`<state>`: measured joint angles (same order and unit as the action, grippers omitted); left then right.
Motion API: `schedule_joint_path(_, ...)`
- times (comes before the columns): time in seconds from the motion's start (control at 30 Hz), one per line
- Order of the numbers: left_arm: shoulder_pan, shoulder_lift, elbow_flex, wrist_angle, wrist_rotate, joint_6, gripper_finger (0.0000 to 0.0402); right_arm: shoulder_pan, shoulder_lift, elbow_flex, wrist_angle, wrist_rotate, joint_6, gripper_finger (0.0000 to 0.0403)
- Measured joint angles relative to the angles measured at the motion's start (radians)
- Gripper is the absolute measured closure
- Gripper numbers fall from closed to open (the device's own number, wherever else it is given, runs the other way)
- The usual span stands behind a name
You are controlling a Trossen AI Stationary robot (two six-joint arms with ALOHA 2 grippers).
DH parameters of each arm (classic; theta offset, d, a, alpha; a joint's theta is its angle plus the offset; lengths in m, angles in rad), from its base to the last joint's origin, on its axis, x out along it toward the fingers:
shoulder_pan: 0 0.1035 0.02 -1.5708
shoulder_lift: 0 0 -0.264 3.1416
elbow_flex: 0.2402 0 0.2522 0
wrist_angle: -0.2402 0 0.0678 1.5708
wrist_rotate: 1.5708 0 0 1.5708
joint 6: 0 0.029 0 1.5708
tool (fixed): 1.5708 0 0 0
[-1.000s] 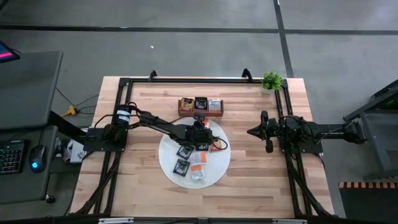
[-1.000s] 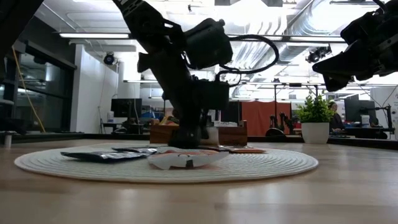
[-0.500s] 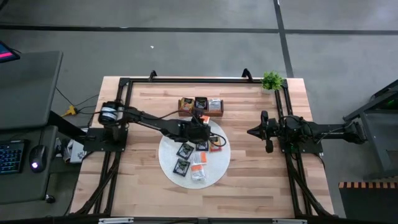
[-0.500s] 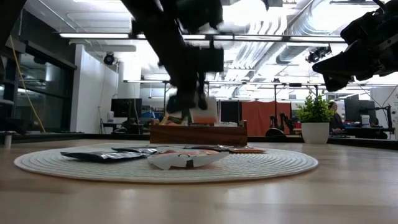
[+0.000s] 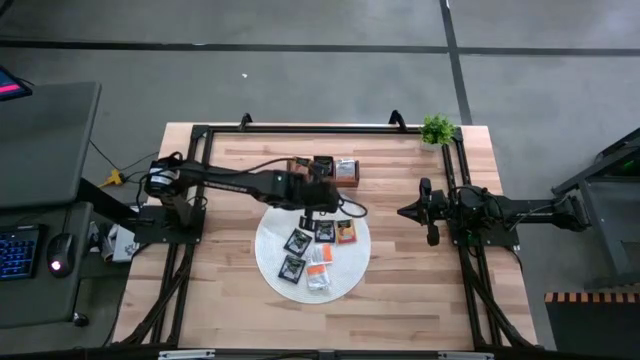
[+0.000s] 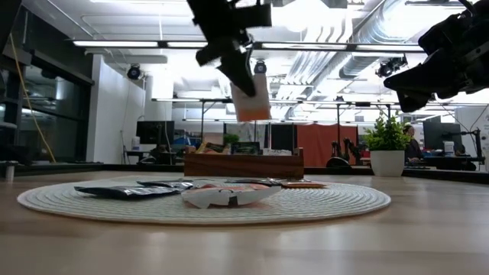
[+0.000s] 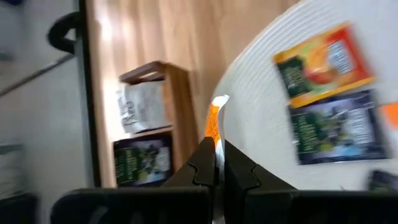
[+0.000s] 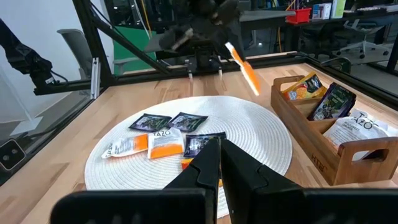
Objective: Pick & Place Tea
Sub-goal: Put the white tea bag into the right section of the wooden organizer
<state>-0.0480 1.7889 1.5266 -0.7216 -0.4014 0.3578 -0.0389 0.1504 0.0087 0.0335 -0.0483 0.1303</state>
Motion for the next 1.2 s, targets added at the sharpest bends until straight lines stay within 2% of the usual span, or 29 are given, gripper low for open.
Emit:
schedule_joint_path(0.17,0.021,0.000,0.069,-0.081,0.117,-0.063,0.0401,0.000,0.000,0.000,0.000,0.000,0.000,0.0391)
schedule_joint_path(0.4,0.041,0.000,0.087,-0.141,0.316,-0.165,0.0401,0.000,0.000,0.000,0.000,0.000,0.000,0.0391)
schedule_joint_path(0.57,0.045,0.000,0.087,-0.142,0.320,-0.190,0.0401,0.000,0.000,0.000,0.000,0.000,0.000,0.0391)
schedule_joint_path(0.8,0.104,0.017,0.089,-0.081,0.320,-0.174,0.0401,0.000,0.000,0.000,0.000,0.000,0.000,0.0391)
schedule_joint_path(1.0,0.163,0.039,0.092,-0.034,0.381,-0.163,0.0401,0.000,0.001,0.000,0.000,0.000,0.000,0.0391)
schedule_joint_path(1.1,0.193,0.077,0.118,-0.054,0.387,-0.155,0.0401,0.000,0.001,0.000,0.000,0.000,0.000,0.0391)
schedule_joint_path(1.2,0.224,0.126,0.201,-0.055,0.394,-0.154,0.0401,0.000,0.001,0.000,0.000,0.000,0.000,0.0391)
